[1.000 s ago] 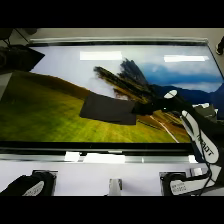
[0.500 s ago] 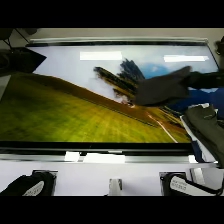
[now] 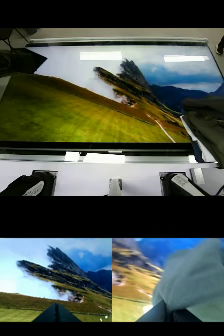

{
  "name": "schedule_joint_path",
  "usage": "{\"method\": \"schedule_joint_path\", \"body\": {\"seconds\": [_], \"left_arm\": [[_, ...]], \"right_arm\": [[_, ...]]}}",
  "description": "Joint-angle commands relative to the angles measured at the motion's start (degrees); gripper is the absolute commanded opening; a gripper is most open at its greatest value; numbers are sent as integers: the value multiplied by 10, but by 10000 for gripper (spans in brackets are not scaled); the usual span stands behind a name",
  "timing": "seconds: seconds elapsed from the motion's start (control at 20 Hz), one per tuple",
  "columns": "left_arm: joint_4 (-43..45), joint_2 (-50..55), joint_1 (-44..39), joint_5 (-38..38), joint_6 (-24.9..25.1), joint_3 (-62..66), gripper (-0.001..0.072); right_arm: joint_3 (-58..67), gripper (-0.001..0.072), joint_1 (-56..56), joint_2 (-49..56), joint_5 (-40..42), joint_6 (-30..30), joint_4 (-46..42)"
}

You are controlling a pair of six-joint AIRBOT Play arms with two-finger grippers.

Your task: Fold the shirts.

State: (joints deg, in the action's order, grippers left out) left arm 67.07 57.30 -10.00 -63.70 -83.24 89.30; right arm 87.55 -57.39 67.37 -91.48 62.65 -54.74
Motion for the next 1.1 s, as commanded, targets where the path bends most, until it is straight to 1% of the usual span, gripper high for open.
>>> {"method": "schedule_joint_path", "body": {"seconds": [0.0,0.1,0.15,0.2,0.3,0.4,0.5,0.55,0.6,0.65,0.7,0.8,0.9,0.95,1.0,1.05], "left_arm": [[0,1,0,0,1,0,37],[0,1,0,0,1,0,37],[0,1,0,0,1,0,38],[0,2,0,0,0,0,38],[0,1,0,0,0,0,38],[0,1,0,0,0,0,38],[-1,3,0,4,0,0,38],[-5,5,0,8,0,0,38],[-17,9,0,14,0,0,38],[-30,13,0,19,0,0,38],[-39,17,0,23,0,0,38],[-43,28,-1,24,0,0,37],[-33,38,-5,23,0,6,36],[-8,49,-10,18,0,20,35],[48,68,-22,6,-2,45,35],[124,93,-37,-14,-28,76,34]], "right_arm": [[0,29,-72,-10,-41,4,-96],[-15,29,-74,-10,-47,4,-208],[-33,29,-74,-10,-47,4,-238],[-58,29,-74,-10,-47,4,-254],[-116,29,-74,-10,-40,4,-256],[-186,29,-74,-10,-34,2,-293],[-236,33,-74,-10,-4,7,-330],[-251,175,-74,-9,17,22,-340],[-254,469,-74,-8,32,22,-342],[-251,629,-74,-9,44,12,-342],[-241,652,-74,-9,55,-3,-341],[-189,651,-74,-9,85,-34,-334],[-95,650,-68,-9,133,-78,-294],[-45,649,-52,-9,169,-84,-280],[5,648,-21,-9,208,-85,-277],[45,647,24,-9,240,-85,-278]]}}
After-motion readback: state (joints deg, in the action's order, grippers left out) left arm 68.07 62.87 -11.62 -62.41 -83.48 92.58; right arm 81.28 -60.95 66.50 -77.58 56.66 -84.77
